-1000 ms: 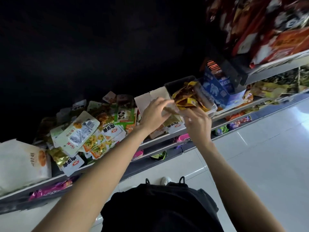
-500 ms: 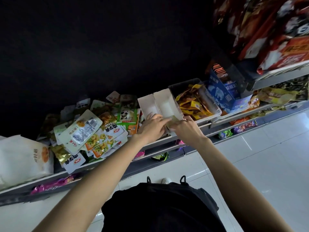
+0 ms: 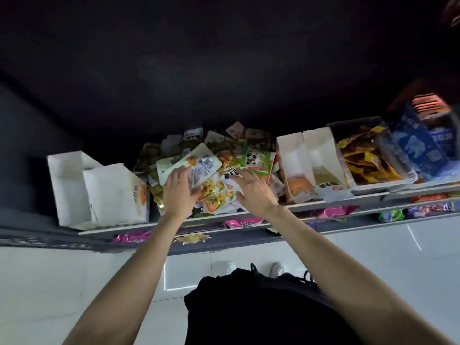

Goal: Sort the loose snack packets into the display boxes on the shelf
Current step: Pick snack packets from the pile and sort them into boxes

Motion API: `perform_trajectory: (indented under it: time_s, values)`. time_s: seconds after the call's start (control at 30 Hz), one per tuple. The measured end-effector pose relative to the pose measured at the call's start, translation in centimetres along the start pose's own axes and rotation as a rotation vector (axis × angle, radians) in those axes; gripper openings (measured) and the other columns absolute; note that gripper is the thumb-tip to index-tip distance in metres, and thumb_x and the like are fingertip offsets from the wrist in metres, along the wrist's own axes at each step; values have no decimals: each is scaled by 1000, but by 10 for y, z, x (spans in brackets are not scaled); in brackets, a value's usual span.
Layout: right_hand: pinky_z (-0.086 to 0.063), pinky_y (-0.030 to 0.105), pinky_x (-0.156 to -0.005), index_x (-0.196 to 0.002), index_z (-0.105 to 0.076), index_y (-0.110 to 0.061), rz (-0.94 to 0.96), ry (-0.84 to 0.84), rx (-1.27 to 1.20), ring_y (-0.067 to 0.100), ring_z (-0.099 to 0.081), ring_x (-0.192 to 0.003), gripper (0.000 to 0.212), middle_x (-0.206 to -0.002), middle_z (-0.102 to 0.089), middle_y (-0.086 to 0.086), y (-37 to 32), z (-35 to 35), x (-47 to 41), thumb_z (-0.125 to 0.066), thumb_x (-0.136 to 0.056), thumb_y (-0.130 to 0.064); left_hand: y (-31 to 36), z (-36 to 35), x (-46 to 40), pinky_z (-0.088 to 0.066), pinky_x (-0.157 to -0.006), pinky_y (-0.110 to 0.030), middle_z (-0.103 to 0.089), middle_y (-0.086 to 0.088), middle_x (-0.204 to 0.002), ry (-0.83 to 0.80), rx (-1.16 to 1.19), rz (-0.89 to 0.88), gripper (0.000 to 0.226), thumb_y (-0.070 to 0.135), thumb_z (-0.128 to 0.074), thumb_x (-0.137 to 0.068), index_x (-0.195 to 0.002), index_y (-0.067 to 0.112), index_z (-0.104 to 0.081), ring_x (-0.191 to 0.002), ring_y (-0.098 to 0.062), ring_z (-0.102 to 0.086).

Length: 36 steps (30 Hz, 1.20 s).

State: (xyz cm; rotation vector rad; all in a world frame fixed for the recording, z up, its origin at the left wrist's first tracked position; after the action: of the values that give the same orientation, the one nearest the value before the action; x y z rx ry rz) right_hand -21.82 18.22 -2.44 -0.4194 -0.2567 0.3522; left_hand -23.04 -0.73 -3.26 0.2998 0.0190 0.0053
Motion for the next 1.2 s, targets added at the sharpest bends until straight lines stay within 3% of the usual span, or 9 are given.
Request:
perform_trajectory:
  time_s: [0.13,0.3,0.43,0.53,0.7,0.9,1.0,1.1,1.2]
  values:
    - [-14,44,-117,-147,-27,-33,-47,-92,96,30,-9,-144,52,-157,-12,4,-10,-37,-14,-44,-98,-32,-8,-22,-13,-23,-114,-44,-27,-8,-152,-210,-80,-15,78,55,-55,-86,-147,18,-24,-140,-26,-23]
    - [-11,52,-115,-145,-22,-44,-87,-124,281,32,-8,-143,47,-158,-4,5,-13,-47,-16,-34,-100,-42,-13,-21,-24,-40,-100,-41,-32,-6,-148,-288,-181,-20,78,62,-51,-85,-147,24,-23,-130,-27,-35]
    - [-10,54,-115,-144,-25,-46,-112,-113,294,31,-10,-143,46,-158,-7,4,-14,-47,-17,-34,-99,-42,7,4,-28,-52,-62,-29,-61,-8,-108,-240,-227,-165,50,44,-33,-100,-142,17,-34,-81,-20,-62]
    - [-7,56,-114,-143,-32,-41,-141,-67,197,33,-12,-142,44,-156,-14,6,-19,-36,-16,-38,-99,-39,7,53,-28,-42,-45,-24,-60,-1,-74,-95,-129,-162,36,29,-28,-102,-119,10,-54,-51,-12,-52]
    - [-41,28,-95,-134,-49,-18,-180,345,-474,21,-50,-120,40,-129,-55,2,-54,35,1,-52,-96,-30,-38,111,-1,-57,-75,-38,-67,-3,-100,29,856,265,22,27,-40,-101,-109,17,-57,-89,-16,-66]
    - [-56,23,-75,-110,-55,-15,-337,123,-1287,16,-67,-90,28,-99,-70,1,-109,28,24,-67,-87,-27,-27,93,54,-57,-72,-31,-66,-1,-107,62,1568,564,19,13,-49,-97,-115,15,-52,-92,-14,-66]
    - [-54,23,-67,-109,-61,-7,-390,212,-1491,18,-68,-89,26,-101,-72,6,-113,16,33,-69,-85,-10,-13,77,77,-56,-71,-27,-67,-2,-104,106,1733,590,15,6,-50,-95,-109,11,-53,-91,-15,-66]
    - [-52,18,-66,-105,-64,-13,-452,271,-1562,13,-67,-88,21,-100,-72,0,-109,4,41,-68,-85,-8,-8,57,100,-56,-70,-25,-70,-1,-97,27,1575,651,11,16,-59,-92,-102,13,-59,-83,-11,-68]
    - [-45,14,-55,-92,-57,-15,-264,322,-963,0,-60,-69,7,-78,-64,-10,-111,23,36,-63,-90,-19,-39,52,119,-53,-71,-25,-72,2,-85,-55,907,595,27,40,-61,-89,-95,14,-64,-76,-8,-67]
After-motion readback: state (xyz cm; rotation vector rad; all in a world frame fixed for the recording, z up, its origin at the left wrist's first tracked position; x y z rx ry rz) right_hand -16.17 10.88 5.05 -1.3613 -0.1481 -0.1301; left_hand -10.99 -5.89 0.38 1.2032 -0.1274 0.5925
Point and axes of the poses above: each hand's wrist, its own x-axis away from the middle knuckle, its own z-axis out of the back of the hand, y = z × x, the point moved 9 cm from there along -x, towards the middle knuckle
